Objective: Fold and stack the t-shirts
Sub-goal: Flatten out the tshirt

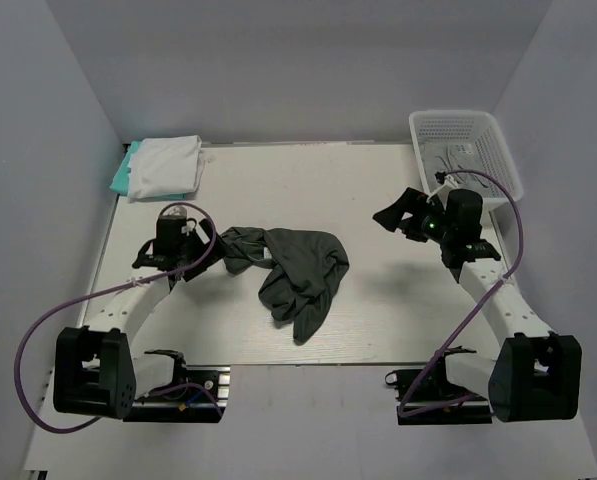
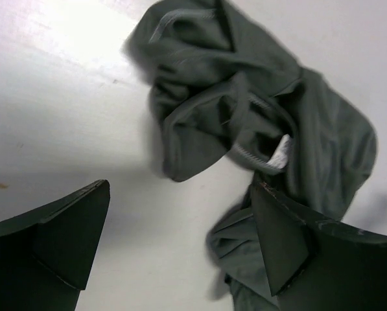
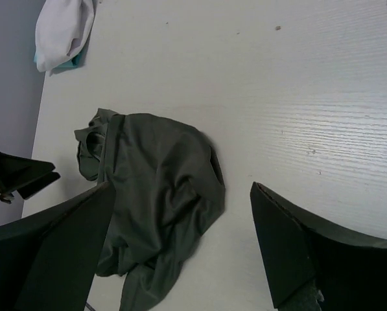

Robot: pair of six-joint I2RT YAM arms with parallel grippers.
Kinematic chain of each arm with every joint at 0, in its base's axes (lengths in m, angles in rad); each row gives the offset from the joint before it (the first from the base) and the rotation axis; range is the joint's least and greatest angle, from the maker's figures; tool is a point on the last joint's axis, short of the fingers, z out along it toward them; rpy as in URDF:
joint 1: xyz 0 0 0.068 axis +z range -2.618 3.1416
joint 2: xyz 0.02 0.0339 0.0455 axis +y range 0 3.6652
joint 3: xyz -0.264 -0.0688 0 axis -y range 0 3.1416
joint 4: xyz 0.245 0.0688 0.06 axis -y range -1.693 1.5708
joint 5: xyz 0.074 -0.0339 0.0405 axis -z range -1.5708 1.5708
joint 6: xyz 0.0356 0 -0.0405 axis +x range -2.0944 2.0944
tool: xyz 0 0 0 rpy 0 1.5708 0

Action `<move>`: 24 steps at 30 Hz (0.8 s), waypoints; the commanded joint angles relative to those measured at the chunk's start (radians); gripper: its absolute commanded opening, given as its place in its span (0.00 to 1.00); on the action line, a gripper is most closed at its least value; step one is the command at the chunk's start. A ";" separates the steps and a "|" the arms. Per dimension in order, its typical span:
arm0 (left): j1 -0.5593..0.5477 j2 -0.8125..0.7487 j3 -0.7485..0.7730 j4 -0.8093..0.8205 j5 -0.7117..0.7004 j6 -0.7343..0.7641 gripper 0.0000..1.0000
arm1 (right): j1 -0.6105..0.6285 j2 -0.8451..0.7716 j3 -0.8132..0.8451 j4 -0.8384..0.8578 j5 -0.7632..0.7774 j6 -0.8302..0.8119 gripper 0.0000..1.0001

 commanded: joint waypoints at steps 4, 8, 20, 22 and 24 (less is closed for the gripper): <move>-0.004 -0.007 -0.091 0.085 0.009 0.006 1.00 | 0.018 0.115 0.075 0.027 -0.219 -0.078 0.90; -0.004 0.056 -0.110 0.152 0.056 0.006 1.00 | 0.065 0.207 0.099 0.042 -0.198 -0.117 0.90; -0.035 0.226 -0.101 0.306 0.078 0.006 0.55 | 0.296 0.503 0.317 -0.145 0.138 -0.247 0.90; -0.035 0.260 -0.087 0.306 0.078 0.006 0.41 | 0.306 0.578 0.325 -0.120 0.128 -0.241 0.90; -0.044 0.280 -0.059 0.294 0.087 0.015 0.25 | 0.320 0.615 0.317 -0.085 0.126 -0.227 0.90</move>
